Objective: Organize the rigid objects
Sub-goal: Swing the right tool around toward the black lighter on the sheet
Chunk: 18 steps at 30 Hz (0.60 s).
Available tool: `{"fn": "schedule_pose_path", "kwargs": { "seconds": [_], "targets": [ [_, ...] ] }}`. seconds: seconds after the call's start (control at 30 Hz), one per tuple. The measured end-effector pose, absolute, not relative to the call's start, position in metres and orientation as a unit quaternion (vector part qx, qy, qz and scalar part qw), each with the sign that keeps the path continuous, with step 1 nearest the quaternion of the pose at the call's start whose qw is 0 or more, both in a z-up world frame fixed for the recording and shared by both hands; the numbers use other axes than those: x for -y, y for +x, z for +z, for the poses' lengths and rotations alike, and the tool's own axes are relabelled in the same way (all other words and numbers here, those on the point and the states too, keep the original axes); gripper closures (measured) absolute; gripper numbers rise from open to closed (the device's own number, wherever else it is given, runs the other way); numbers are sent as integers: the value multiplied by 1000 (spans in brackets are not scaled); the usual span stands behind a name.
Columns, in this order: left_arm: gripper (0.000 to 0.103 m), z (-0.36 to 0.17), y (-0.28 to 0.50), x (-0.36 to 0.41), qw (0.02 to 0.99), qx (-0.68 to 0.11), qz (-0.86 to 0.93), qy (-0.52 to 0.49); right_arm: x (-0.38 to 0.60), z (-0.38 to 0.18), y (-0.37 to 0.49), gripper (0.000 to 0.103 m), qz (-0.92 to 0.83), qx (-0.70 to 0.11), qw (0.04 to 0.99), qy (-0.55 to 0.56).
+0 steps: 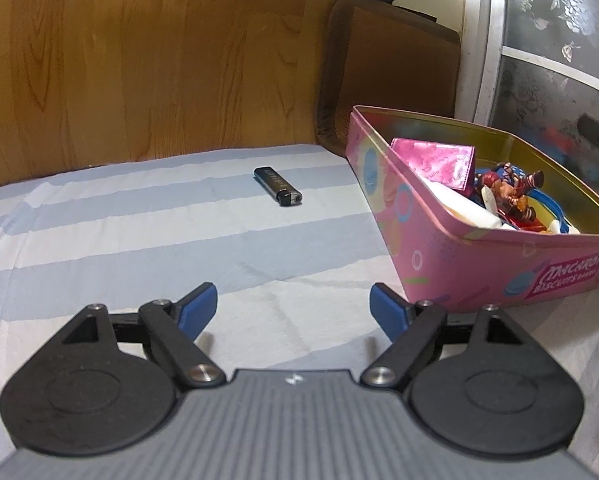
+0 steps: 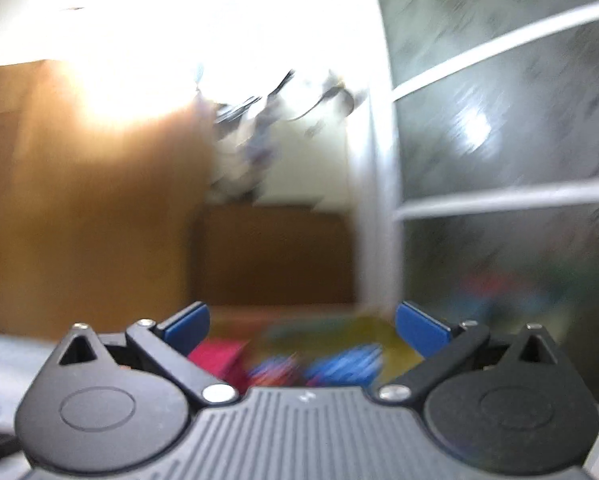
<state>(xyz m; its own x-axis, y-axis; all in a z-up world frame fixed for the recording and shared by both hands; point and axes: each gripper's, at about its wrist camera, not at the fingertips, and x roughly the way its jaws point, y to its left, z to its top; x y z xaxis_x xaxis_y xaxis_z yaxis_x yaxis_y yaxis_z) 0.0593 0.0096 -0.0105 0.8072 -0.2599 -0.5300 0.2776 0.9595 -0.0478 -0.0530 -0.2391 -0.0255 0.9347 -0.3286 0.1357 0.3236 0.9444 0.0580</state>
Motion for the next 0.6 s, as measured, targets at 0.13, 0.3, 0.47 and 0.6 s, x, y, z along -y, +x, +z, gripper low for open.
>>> {"fn": "schedule_pose_path", "kwargs": {
  "seconds": [0.13, 0.3, 0.47, 0.6],
  "targets": [
    [18, -12, 63, -14, 950, -282, -134, 8, 277, -26, -20, 0, -232, 55, 969, 59],
    [18, -16, 69, -14, 947, -292, -132, 7, 312, -34, 3, 0, -274, 49, 952, 127],
    [18, -17, 71, -15, 947, -297, -127, -1, 318, -33, 31, 0, -325, 68, 941, 71],
    [18, -17, 71, -17, 947, -298, -123, -6, 332, -28, 60, 0, -365, 39, 930, 25]
  ]
}}
